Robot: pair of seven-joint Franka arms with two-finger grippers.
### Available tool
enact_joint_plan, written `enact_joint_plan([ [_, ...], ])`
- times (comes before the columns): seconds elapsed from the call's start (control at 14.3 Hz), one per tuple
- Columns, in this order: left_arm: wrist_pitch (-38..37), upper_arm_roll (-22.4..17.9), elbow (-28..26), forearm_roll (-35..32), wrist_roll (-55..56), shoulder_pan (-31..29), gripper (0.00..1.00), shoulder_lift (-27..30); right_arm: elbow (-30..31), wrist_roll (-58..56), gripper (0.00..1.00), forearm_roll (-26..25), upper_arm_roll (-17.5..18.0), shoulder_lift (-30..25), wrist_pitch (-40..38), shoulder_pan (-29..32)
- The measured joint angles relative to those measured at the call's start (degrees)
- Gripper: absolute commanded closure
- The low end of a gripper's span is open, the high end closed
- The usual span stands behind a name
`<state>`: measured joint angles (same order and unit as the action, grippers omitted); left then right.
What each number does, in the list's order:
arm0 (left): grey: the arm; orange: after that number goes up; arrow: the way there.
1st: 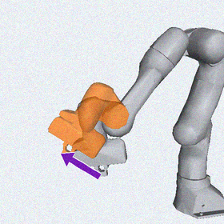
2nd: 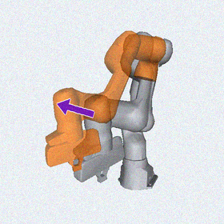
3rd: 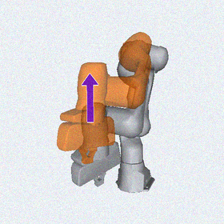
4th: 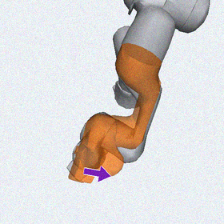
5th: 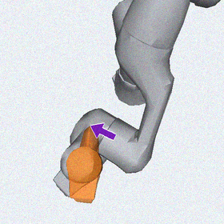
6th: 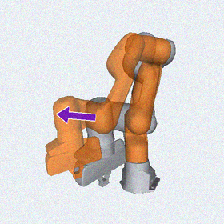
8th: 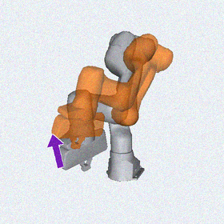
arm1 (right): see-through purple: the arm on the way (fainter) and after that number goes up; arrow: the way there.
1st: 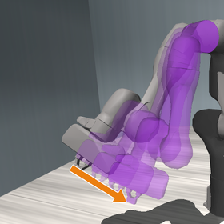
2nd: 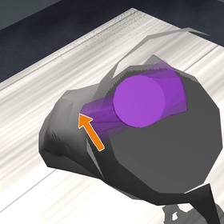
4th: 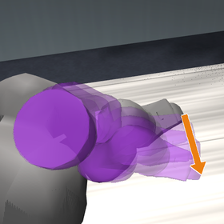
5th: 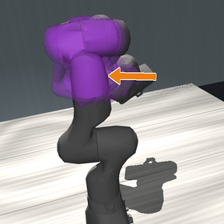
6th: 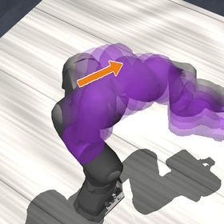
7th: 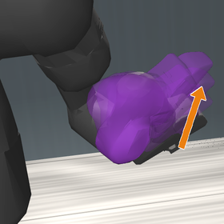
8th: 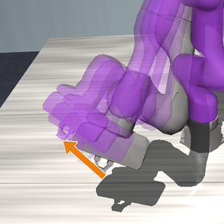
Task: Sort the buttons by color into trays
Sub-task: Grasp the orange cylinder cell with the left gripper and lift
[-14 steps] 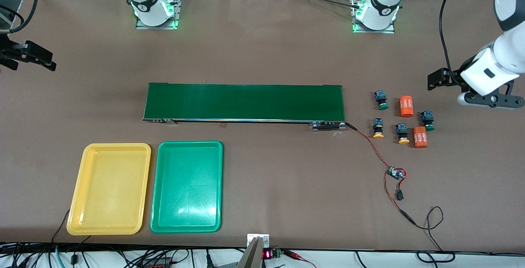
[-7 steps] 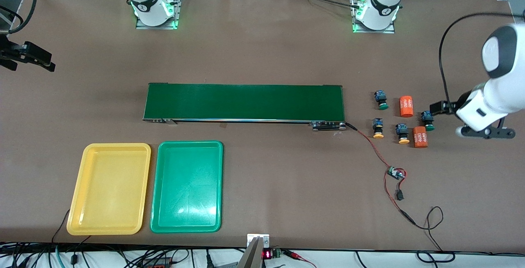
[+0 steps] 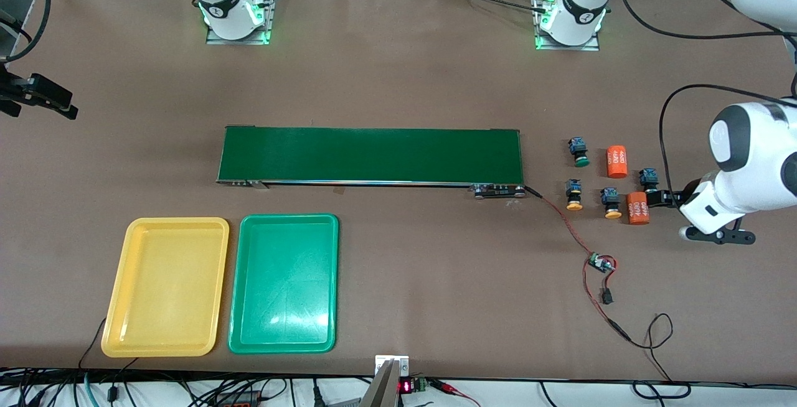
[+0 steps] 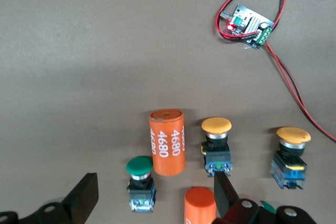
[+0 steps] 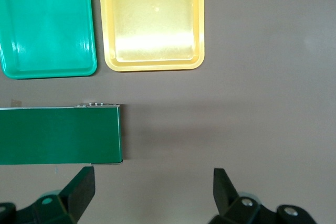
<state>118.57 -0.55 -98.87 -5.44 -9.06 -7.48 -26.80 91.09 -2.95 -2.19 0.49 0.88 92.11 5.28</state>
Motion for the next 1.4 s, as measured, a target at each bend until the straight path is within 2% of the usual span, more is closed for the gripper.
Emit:
enact_joint_plan([
  [0.35,1.1,0.0,-0.4,0.0,-3.1,-1.1,0.06,-2.4,0.0,-0.1,0.0,0.0,0.3,0.1,0.0,-0.1],
  [0.63,9.5,0.0,-3.4,0.0,-5.6,-2.4,0.08,-4.7,0.0,-0.3,0.0,0.0,0.3,0.1,-0.6,0.0],
  [0.77,13.5,0.2,-5.3,0.0,-5.8,-2.4,0.13,-5.7,0.0,-0.3,0.0,0.0,0.3,0.1,-0.6,-0.1],
  [1.05,15.5,0.5,-7.3,0.0,-5.8,-2.4,0.16,-6.4,-0.2,-0.3,0.0,0.0,0.3,-0.2,-0.7,-0.1],
  [1.19,16.9,0.5,-7.9,0.0,-5.9,-2.6,0.26,-6.8,-0.2,-0.3,0.0,0.0,0.3,-0.2,-1.5,0.0],
  [1.4,17.4,0.5,-8.4,0.0,-6.0,-3.0,0.58,-7.4,-0.2,-0.3,0.0,0.0,0.3,-0.2,-2.8,0.0],
])
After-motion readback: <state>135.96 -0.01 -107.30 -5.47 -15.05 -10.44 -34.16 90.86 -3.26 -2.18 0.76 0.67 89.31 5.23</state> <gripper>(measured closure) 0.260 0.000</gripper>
